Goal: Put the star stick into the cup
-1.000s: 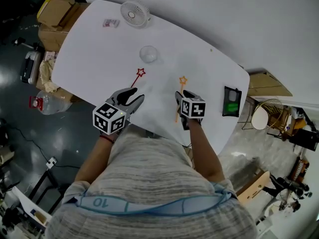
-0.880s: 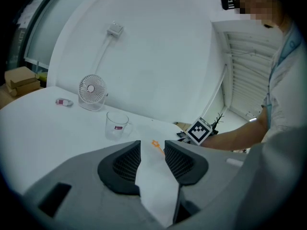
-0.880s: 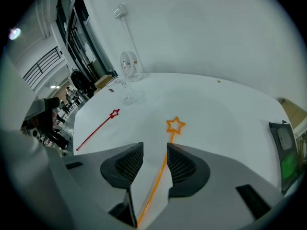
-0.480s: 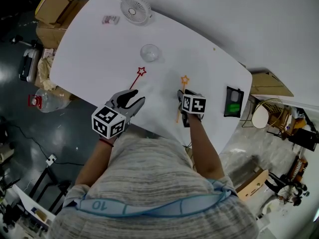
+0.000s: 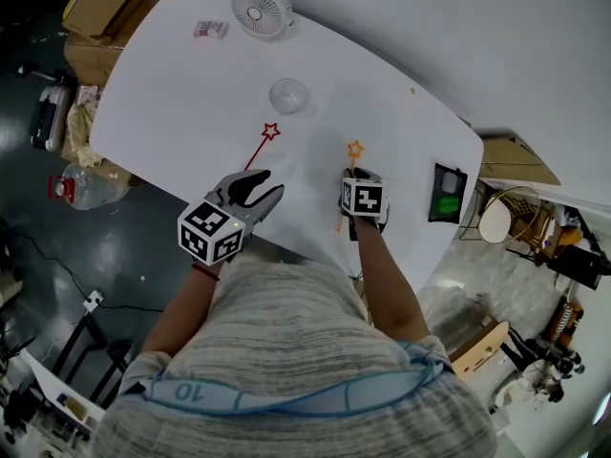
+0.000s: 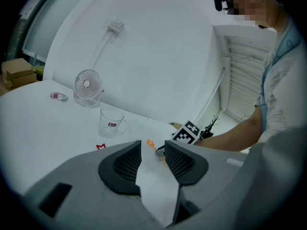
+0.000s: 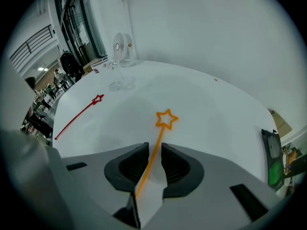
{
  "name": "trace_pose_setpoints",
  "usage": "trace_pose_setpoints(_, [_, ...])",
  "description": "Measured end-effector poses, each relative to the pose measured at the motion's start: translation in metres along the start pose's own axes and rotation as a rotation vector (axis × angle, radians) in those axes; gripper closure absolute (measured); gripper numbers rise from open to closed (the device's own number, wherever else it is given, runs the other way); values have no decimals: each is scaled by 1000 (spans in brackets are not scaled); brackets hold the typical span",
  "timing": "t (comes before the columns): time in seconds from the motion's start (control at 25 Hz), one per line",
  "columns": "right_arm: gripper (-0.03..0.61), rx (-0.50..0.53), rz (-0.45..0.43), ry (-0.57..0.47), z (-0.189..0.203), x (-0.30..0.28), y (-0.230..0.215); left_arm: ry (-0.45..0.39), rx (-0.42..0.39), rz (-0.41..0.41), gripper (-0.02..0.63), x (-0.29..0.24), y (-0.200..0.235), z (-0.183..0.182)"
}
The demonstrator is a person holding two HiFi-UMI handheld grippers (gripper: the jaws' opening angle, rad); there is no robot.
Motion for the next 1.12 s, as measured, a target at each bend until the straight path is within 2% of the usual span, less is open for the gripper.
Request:
trace_pose_setpoints(0.28, [511, 13, 5, 1, 0, 0, 1, -9, 2, 16, 460, -2, -5, 0])
trace_pose_setpoints(0.48, [555, -5, -2, 9, 0, -1, -1, -15, 7, 17, 460, -2, -6, 1])
trace_pose_setpoints(0.84, [558, -49, -48, 15, 0, -2, -4, -8, 6, 21, 460, -2, -8, 1])
trace_pose_setpoints(1.12, [558, -116, -108, -25, -7, 1, -5, -4, 4, 20, 460, 0, -6, 0])
Point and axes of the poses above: the fingertips, and each gripper's own axes: x backward along the fingers, y to its left, z out of its underside, the point moved 2 cm from there along x, backward along the fingers, and after that the axes turned 14 degrees about -x, right-handed, at the moved point
